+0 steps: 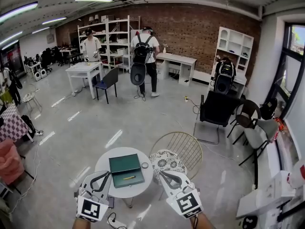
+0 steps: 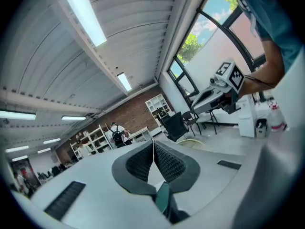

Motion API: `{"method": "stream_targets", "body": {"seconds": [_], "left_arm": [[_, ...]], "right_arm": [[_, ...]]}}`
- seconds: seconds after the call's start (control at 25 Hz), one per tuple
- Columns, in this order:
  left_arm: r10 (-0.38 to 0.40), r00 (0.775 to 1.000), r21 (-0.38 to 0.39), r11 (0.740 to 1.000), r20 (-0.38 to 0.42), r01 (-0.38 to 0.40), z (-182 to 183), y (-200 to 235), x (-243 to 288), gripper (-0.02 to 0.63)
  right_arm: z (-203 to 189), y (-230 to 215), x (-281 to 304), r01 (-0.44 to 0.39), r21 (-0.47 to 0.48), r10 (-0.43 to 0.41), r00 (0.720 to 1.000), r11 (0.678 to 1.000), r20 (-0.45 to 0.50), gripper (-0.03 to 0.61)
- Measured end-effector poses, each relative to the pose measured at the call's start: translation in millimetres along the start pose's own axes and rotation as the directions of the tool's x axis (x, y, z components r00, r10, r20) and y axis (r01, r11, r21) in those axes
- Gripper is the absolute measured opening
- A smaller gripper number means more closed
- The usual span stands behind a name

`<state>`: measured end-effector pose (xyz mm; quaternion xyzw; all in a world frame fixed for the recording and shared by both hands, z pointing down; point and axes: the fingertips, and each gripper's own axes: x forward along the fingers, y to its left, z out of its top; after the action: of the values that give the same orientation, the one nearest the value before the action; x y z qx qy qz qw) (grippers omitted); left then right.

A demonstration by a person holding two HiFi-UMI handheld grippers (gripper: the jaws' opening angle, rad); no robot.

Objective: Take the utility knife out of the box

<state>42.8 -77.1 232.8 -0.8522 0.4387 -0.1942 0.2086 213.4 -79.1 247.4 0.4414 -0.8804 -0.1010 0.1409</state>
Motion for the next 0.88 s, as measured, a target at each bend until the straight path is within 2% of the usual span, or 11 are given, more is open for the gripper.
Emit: {"method": "stream_targets", "body": {"seconds": [0.12,0.4,0.56,0.88], "left_arm": [[0.010,1.000,0.078,0.997,0.018,-0.012,-25,32,3,0.023],[0.017,0.998,0.059,0.998,0.058,-0.020,-84,85,-5,0.021],[0.016,0.999,0.025,1.000,0.052,-0.017,-119,110,2,0.021],[0.028,0.999,0.018,0.999,0.028,-0.029,-150,143,40,0.021]], "right_arm": [[7,16,46,0.017,-0.076,-0.018,1.000,0.997,-0.005,0.038],[13,60,120,0.032,-0.190,-0.039,0.999,0.981,-0.033,0.038],[7,76,164,0.011,-0.192,-0.020,0.999,0.981,-0.047,0.038],[-7,59,232,-0.043,-0.161,0.035,0.998,0.986,-0.055,0.038]]}}
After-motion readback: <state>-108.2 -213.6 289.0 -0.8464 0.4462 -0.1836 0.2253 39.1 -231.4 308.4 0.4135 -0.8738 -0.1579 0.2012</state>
